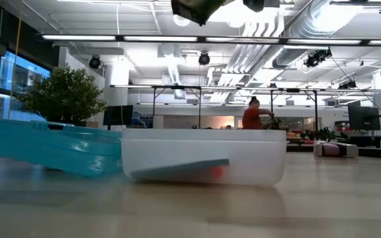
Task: Pack school essentials
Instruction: Put the yellow crayon box into the blue supply box
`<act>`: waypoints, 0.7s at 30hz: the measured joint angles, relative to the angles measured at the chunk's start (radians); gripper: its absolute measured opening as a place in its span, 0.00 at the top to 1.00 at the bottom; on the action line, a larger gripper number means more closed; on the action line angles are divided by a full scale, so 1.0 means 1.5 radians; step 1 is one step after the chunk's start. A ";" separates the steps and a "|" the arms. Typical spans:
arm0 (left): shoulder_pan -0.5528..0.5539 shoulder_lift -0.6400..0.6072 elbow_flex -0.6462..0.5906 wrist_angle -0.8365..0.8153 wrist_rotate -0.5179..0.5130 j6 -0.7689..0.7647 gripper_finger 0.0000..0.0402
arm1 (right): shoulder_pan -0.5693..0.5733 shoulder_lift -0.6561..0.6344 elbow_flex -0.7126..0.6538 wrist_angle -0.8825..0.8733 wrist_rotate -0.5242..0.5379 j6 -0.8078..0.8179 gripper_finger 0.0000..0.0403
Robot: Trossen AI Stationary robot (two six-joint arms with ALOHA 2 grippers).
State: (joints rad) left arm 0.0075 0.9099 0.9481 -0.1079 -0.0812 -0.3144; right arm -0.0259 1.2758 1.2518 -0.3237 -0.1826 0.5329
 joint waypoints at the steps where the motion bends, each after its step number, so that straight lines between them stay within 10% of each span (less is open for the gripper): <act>1: -0.008 -0.004 -0.035 0.037 -0.004 -0.015 1.00 | -0.001 0.000 0.000 0.000 -0.002 0.000 1.00; 21: -0.040 0.000 -0.156 0.175 -0.091 -0.086 1.00 | 0.031 0.070 0.000 -0.104 0.003 -0.035 1.00</act>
State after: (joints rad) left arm -0.0521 0.9096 0.7147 0.1540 -0.2177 -0.4427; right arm 0.0208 1.3805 1.2518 -0.4802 -0.1776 0.4801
